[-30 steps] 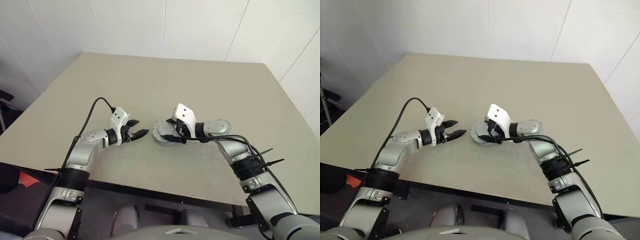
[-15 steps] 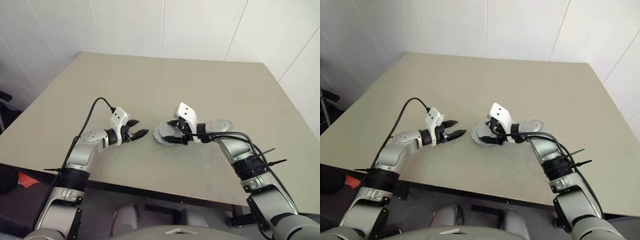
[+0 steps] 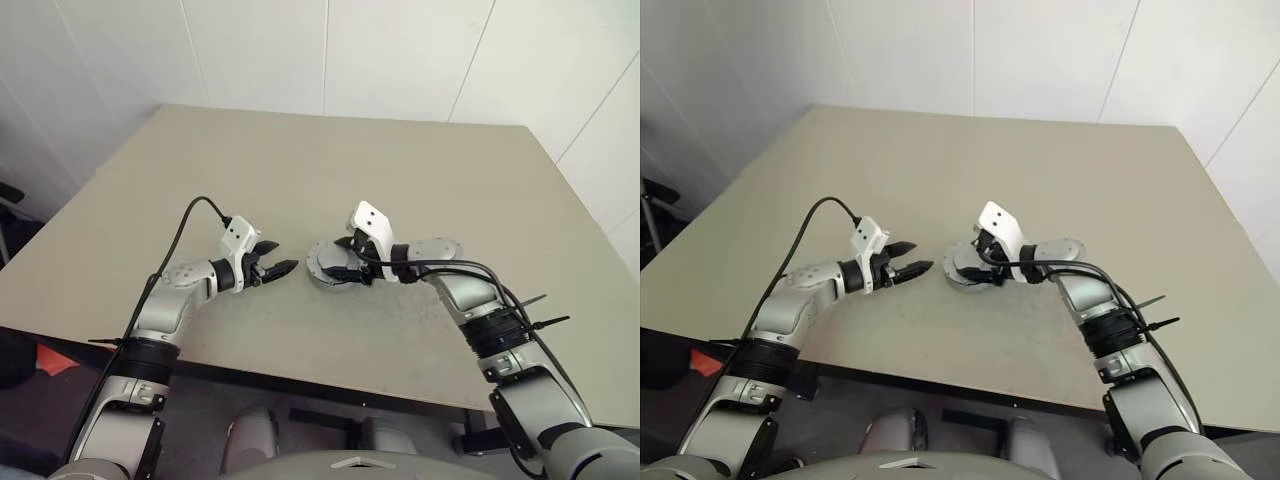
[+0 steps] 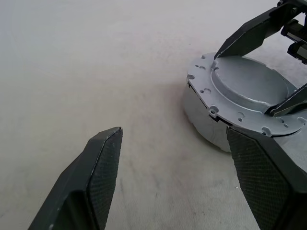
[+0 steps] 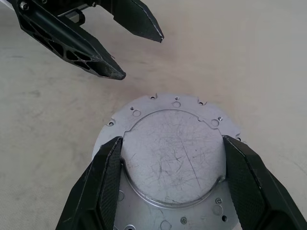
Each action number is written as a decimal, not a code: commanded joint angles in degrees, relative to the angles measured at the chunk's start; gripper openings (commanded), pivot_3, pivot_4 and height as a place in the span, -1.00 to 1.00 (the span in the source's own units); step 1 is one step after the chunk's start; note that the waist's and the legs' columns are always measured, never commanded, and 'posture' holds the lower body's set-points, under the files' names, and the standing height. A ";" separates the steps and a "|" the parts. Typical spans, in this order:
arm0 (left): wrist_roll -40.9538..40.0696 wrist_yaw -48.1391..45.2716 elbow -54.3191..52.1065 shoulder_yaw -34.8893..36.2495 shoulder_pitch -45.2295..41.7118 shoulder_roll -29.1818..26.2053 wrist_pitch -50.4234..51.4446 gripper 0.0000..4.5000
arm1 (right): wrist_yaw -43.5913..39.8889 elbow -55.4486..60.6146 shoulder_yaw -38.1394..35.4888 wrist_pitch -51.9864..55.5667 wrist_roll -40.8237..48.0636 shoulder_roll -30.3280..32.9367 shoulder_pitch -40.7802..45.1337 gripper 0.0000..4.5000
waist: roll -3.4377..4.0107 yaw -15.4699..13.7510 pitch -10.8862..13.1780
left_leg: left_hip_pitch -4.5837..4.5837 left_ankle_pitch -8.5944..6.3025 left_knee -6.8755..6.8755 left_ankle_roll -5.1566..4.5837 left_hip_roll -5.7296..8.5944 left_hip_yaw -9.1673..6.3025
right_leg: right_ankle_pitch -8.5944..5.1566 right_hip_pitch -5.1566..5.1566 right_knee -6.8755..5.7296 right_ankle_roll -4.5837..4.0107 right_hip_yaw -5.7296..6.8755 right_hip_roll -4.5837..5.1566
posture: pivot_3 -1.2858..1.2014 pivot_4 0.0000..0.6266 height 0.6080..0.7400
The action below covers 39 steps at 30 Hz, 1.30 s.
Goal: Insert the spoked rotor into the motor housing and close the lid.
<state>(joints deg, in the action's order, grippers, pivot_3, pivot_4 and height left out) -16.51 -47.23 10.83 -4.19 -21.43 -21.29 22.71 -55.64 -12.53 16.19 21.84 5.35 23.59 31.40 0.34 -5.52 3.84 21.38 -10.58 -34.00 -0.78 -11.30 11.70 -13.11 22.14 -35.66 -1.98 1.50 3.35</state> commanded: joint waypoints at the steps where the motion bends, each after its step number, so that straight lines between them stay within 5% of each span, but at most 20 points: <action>1: -0.06 0.10 -1.93 0.35 -0.04 -0.24 -0.59 0.64 | -1.23 1.49 0.49 0.23 -0.38 1.37 -0.43 0.40 | 0.00 -0.05 0.00 | 0.00 0.00 0.00 0.00 0.00 0.00 | 0.00 0.00 0.00 0.00 0.00 0.00 | 0.03 -1.00 1.00; 21: -0.18 0.27 -2.18 0.25 0.03 0.20 -0.32 0.64 | -2.37 -2.90 1.26 -1.38 -1.91 2.52 -0.55 0.40 | -0.01 -0.20 0.00 | -0.01 -0.02 0.00 -0.03 0.02 -0.01 | 0.00 -0.06 0.05 0.00 0.00 0.02 | 0.03 -1.00 1.00; 31: -6.45 7.23 -2.76 3.74 -5.03 8.61 8.92 0.64 | -2.01 -4.66 1.30 -2.03 -2.43 2.49 -0.29 0.40 | -0.01 -0.26 -0.01 | -0.19 -0.02 -0.05 -0.03 0.07 -0.02 | -0.01 -0.30 0.07 0.01 0.00 0.07 | 0.03 -1.00 1.00; 35: -8.95 6.70 -2.31 3.39 -7.31 10.84 13.23 0.26 | -1.79 -4.42 1.38 -2.10 -2.60 2.53 -0.40 0.40 | -0.02 -0.22 -0.01 | -0.21 -0.02 -0.06 -0.03 0.09 -0.02 | 0.00 -0.36 0.11 0.01 0.00 0.08 | 0.03 -1.00 1.00; 39: -9.49 5.96 -2.08 1.97 -8.18 11.50 15.27 -0.36 | -1.38 -4.33 1.28 -2.33 -2.74 2.62 -0.56 0.40 | -0.02 -0.20 -0.01 | -0.22 -0.03 -0.01 -0.05 0.08 -0.03 | -0.01 -0.34 0.11 0.01 0.00 0.06 | 0.03 -1.00 1.00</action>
<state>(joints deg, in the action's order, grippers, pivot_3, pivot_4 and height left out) -24.88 -40.60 10.54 -1.99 -28.21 -9.80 37.36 -57.62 -15.18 16.74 18.74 4.69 24.83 31.89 0.32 -5.72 3.82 21.17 -10.61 -34.01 -0.83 -11.22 11.67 -13.12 21.81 -35.54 -1.97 1.50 3.41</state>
